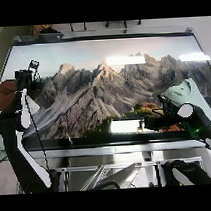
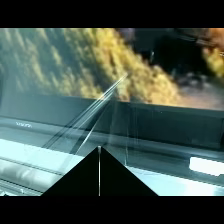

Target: Fold the shirts.

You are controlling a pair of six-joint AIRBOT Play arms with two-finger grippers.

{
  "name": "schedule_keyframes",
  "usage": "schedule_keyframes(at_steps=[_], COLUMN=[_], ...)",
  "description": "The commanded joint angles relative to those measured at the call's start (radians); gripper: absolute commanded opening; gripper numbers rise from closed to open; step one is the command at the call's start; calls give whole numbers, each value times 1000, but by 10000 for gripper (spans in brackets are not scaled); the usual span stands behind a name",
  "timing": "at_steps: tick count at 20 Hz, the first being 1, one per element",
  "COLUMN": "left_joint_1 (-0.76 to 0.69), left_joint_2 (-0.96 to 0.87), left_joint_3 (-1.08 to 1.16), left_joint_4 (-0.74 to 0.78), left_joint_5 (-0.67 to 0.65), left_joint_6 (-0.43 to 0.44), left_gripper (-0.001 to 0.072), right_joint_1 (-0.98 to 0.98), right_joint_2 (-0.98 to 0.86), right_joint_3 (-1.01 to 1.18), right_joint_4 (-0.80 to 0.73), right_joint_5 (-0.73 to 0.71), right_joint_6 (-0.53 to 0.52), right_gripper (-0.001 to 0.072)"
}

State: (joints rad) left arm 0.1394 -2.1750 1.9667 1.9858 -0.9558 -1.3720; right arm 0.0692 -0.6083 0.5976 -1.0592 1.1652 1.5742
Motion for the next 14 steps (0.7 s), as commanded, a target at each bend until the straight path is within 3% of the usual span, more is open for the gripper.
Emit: schedule_keyframes(at_steps=[1,6,10,14], left_joint_1=[-2,-76,-174,-296], left_joint_2=[56,310,542,742], left_joint_3=[3,51,111,-37], left_joint_4=[12,-29,-431,-758], left_joint_5=[-2,-6,-30,-59], left_joint_6=[-8,-44,-25,29], left_gripper=[15,15,15,15], right_joint_1=[1,1,1,1], right_joint_2=[0,0,0,0], right_joint_3=[0,0,0,0], right_joint_4=[1,1,1,1], right_joint_5=[2,2,1,2], right_joint_6=[0,0,0,0], right_gripper=[24,24,23,24])
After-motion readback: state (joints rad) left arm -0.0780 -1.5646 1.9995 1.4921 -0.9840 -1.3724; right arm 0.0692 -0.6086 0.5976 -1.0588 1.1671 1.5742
